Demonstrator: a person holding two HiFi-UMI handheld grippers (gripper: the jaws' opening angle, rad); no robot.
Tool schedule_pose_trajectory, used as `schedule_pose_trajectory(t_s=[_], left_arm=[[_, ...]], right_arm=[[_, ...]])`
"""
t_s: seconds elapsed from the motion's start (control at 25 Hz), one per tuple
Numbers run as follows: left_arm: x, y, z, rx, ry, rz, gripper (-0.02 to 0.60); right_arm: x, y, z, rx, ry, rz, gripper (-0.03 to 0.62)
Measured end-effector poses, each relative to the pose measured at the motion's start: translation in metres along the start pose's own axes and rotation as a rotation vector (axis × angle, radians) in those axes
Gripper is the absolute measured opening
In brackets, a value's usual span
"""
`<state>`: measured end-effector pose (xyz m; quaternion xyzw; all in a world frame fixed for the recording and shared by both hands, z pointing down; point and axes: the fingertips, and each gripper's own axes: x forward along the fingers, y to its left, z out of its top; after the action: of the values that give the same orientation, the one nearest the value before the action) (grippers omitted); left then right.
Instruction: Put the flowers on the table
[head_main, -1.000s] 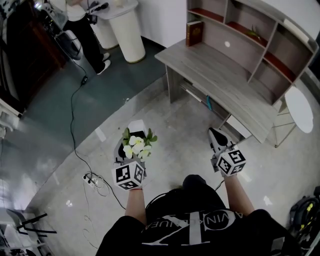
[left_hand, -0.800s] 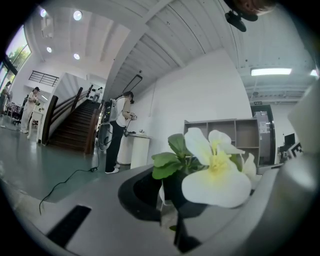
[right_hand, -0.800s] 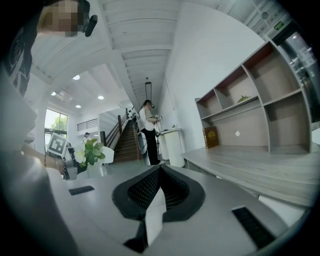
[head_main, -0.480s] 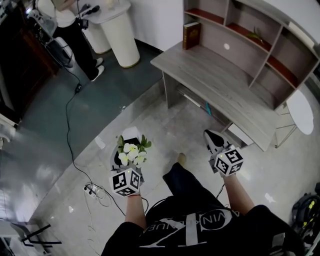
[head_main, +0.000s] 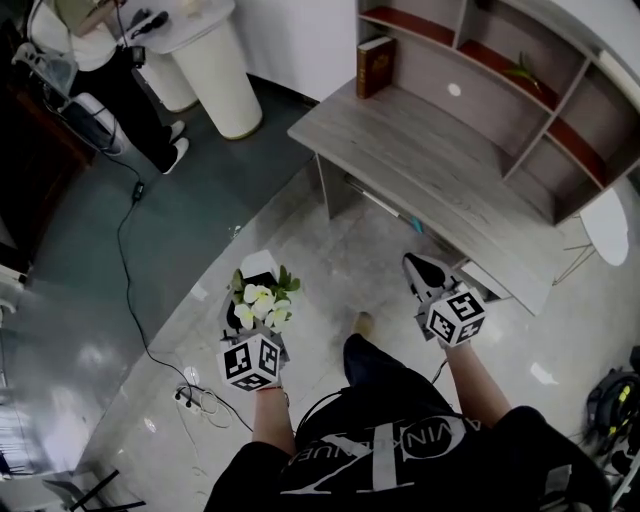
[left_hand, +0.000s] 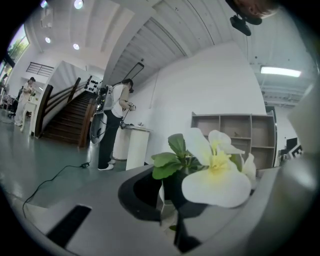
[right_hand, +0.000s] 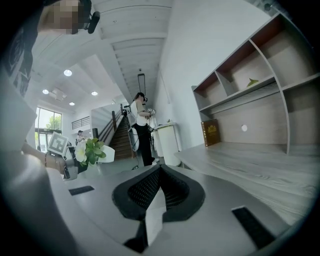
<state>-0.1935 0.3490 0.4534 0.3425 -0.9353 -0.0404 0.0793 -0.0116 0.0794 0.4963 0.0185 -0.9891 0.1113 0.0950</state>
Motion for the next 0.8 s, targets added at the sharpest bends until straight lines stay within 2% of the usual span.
schedule_pose_trajectory(t_s=[0.52, 0.8], left_arm=[[0.137, -0.036, 0.003, 0.007, 0.043, -0.151, 0.009], [0.189, -0.062, 0.009, 0.032, 0.049, -0.224, 0.009]], right_arm=[[0.046, -0.074, 0.018, 0.042, -0.002, -0.137, 0.011], [0.060, -0.109, 0.026, 0.066, -0.022, -0.193, 0.011]])
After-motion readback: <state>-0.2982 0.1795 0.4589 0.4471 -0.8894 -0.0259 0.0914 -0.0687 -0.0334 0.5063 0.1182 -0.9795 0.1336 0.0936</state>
